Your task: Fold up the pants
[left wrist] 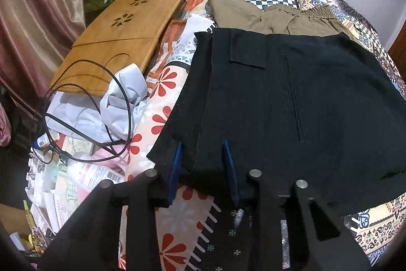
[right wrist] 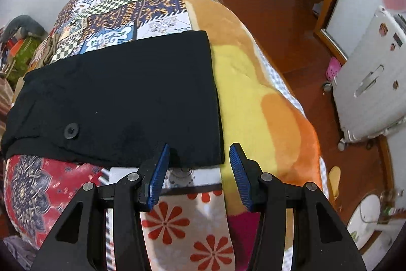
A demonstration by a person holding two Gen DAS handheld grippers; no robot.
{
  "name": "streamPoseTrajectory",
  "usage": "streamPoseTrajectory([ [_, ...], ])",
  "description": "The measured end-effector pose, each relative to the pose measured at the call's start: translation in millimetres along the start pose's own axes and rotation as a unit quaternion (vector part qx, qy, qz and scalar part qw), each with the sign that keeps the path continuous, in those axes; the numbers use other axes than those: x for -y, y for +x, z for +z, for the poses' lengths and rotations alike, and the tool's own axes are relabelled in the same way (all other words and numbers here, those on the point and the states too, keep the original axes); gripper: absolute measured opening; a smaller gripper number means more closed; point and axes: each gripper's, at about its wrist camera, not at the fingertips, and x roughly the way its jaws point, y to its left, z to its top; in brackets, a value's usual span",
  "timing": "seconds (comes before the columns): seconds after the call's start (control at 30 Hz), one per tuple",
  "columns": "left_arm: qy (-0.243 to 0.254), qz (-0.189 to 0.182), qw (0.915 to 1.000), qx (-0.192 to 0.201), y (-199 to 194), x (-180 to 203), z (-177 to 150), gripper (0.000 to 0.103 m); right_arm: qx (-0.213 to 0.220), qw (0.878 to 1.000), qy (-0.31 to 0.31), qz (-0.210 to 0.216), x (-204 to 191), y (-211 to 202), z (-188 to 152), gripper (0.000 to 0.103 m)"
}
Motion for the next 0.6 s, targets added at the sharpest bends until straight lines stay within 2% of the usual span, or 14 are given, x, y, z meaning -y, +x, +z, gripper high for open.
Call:
streamPoseTrajectory([
  [0.07,0.006,0.002,1.0,0.0,-1.0,1.6,0.9,0.029,0.004,1.0,0.009,0.011,1.7,2.6,1.1,0.045],
  [0.1,0.012,0.005,0.9999,0.001,-1.9,3.3,1.3,0.027,-0.002,1.0,0.015,0.023,2.5,5.6,1.0,0.042],
  [0.13,0.017,0.008,0.9998,0.002,-2.8,4.7,1.5,0.026,-0.006,0.999,0.019,0.033,1.6,8.5,0.6,0.032],
  [0.23,0.039,0.02,0.999,0.009,-6.9,11.3,2.8,0.022,-0.006,0.999,0.016,0.038,-1.3,12.8,-2.5,0.023],
  [0.3,0.043,0.019,0.9988,0.015,-11.2,13.1,4.5,0.014,0.003,0.999,0.007,0.034,-4.4,10.3,-3.2,0.018],
  [0.33,0.041,0.015,0.9989,0.019,-13.8,12.5,6.3,0.013,0.01,1.0,-0.002,0.028,-7.6,7.7,-3.6,0.016],
  [0.43,0.03,-0.011,0.9991,0.028,-22.1,5.6,12.7,0.011,0.038,0.999,-0.032,0.0,-16.0,0.3,0.0,0.014],
  [0.6,0.021,-0.019,0.9987,0.041,-35.0,-6.4,19.7,0.01,0.063,0.997,-0.034,-0.015,-9.6,-9.7,10.7,0.014],
])
